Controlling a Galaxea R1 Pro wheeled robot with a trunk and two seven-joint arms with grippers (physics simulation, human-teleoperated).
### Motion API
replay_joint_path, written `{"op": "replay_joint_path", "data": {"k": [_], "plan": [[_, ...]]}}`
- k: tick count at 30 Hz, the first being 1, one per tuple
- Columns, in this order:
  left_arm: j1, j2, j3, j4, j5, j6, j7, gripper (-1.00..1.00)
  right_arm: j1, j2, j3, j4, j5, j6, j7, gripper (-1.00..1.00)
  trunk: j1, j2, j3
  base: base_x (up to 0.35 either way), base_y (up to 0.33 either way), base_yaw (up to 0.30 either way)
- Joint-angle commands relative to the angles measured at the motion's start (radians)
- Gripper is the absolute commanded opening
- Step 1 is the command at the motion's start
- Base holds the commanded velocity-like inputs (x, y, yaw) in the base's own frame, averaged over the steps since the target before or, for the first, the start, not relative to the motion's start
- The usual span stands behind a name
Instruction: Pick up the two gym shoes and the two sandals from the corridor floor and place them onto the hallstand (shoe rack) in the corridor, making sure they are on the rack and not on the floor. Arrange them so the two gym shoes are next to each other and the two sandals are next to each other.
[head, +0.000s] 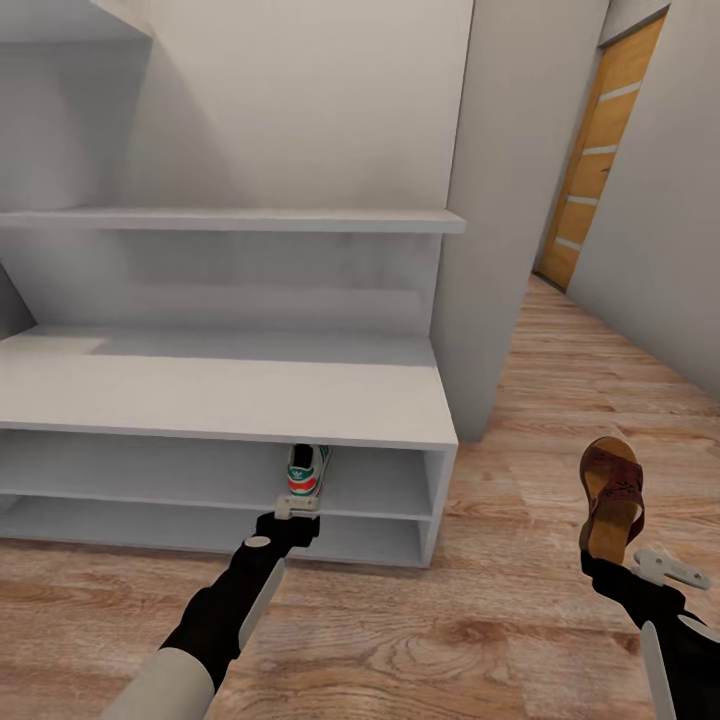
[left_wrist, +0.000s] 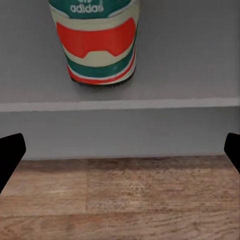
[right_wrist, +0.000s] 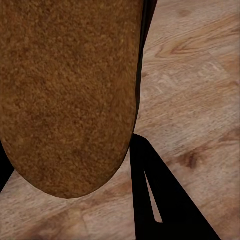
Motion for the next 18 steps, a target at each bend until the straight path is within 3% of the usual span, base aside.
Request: {"op": "replay_joint_path", "data": {"k": [1,10,18], "plan": [[0.000,0.001,-0.004,-0.001,0.010,0.004,0.009,1.00,-0.001,0.000,-0.001,-0.001,-0.002,0.006,0.000,-1.00,0.000,0.000,-0.001,0.000,0.000,0.000],[0.002,-0.004,-0.004,0.001,0.016,-0.087,0.009,1.00,-0.001,0.002,0.000,-0.003,-0.002,0.004,0.000,-1.00,0.000,0.000,-0.001,-0.009,0.020,0.000],[0.003,-0.004,-0.004,0.002,0.017,-0.095,0.009,1.00,-0.001,0.002,-0.001,-0.003,-0.002,0.005,-0.003,-1.00,0.000,0.000,-0.001,-0.184,0.236,0.000]]}}
